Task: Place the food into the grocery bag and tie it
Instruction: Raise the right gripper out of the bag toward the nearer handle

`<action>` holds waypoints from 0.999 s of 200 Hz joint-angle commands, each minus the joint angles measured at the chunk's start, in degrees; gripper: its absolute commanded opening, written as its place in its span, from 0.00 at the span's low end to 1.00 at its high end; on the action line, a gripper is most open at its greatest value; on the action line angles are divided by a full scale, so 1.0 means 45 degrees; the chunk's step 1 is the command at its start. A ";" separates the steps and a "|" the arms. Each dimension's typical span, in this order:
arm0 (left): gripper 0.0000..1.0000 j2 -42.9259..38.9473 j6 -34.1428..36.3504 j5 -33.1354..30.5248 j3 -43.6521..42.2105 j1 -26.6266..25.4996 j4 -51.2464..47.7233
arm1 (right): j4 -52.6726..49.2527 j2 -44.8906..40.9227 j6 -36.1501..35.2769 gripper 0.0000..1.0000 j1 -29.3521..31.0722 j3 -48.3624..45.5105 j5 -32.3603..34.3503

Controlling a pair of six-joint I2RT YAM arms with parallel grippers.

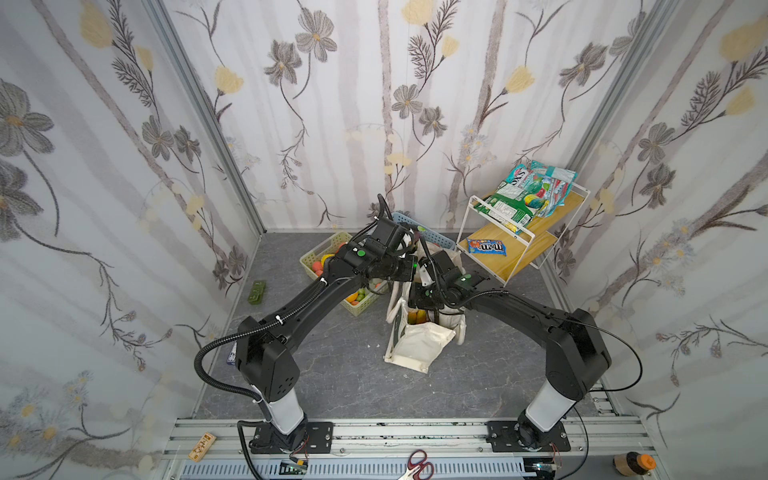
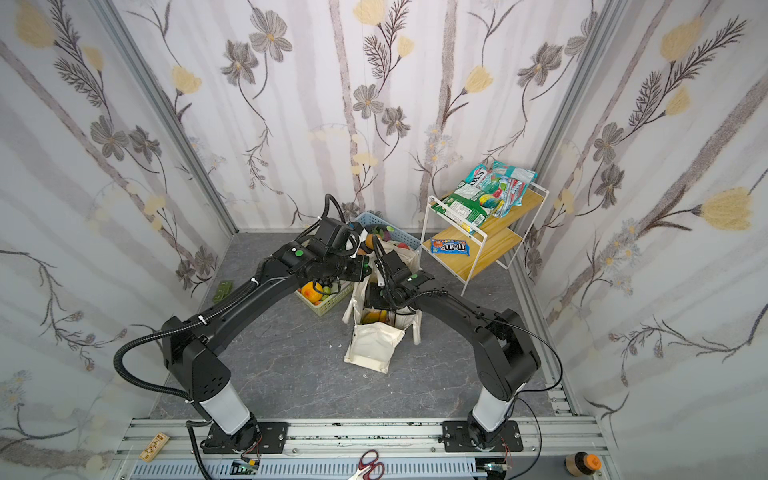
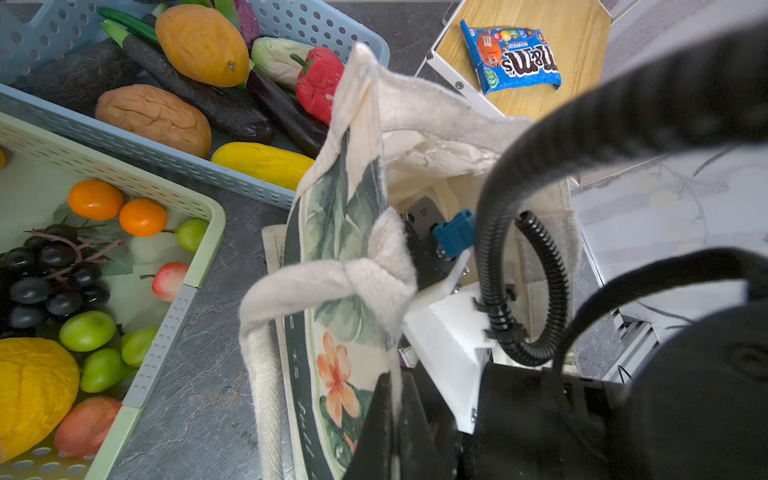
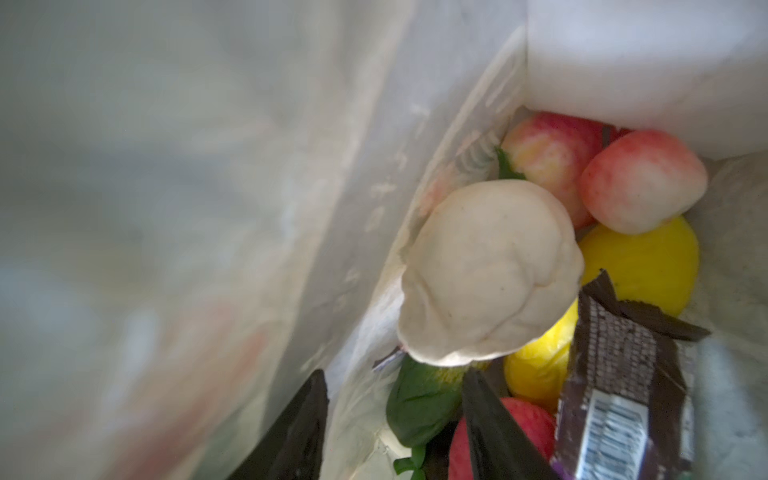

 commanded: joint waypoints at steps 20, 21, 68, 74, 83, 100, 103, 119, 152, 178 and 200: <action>0.00 -0.0130 0.0042 -0.0146 -0.0078 0.0037 0.0369 | 0.0280 -0.1039 0.0204 0.56 -0.0279 0.0198 -0.0406; 0.00 -0.0130 0.0042 -0.0147 -0.0080 0.0033 0.0385 | 0.0278 -0.1069 0.0213 0.57 -0.0282 0.0198 -0.0406; 0.00 -0.0247 0.0043 -0.0289 -0.0307 0.0159 0.0409 | -0.0090 -0.2574 0.0214 0.58 -0.0703 0.0217 -0.0409; 0.00 -0.0263 0.0043 -0.0285 -0.0334 0.0185 0.0436 | -0.0148 -0.2815 0.0202 0.57 -0.0751 0.0218 -0.0383; 0.00 -0.0251 0.0043 -0.0285 -0.0355 0.0222 0.0431 | -0.0174 -0.3087 0.0215 0.58 -0.0807 0.0155 -0.0314; 0.00 -0.0265 0.0081 -0.0285 -0.0357 0.0254 0.0391 | -0.0259 -0.4030 0.0255 0.57 -0.0954 -0.0047 -0.0158; 0.00 -0.0267 0.0082 -0.0289 -0.0357 0.0255 0.0385 | -0.0275 -0.4165 0.0264 0.58 -0.0994 -0.0096 -0.0113; 0.00 -0.0252 0.0101 -0.0304 -0.0357 0.0274 0.0380 | -0.0453 -0.4835 0.0326 0.58 -0.1253 -0.0403 0.0070; 0.00 -0.0287 0.0101 -0.0324 -0.0413 0.0357 0.0339 | -0.1066 -0.6226 0.0290 0.58 -0.2061 -0.1360 0.0543; 0.00 -0.0324 0.0140 -0.0294 -0.0458 0.0371 0.0313 | -0.1130 -0.7360 0.0245 0.58 -0.2736 -0.2437 0.0871; 0.00 -0.0326 0.0179 -0.0285 -0.0453 0.0381 0.0204 | -0.1129 -0.8000 0.0224 0.58 -0.3323 -0.3442 0.1039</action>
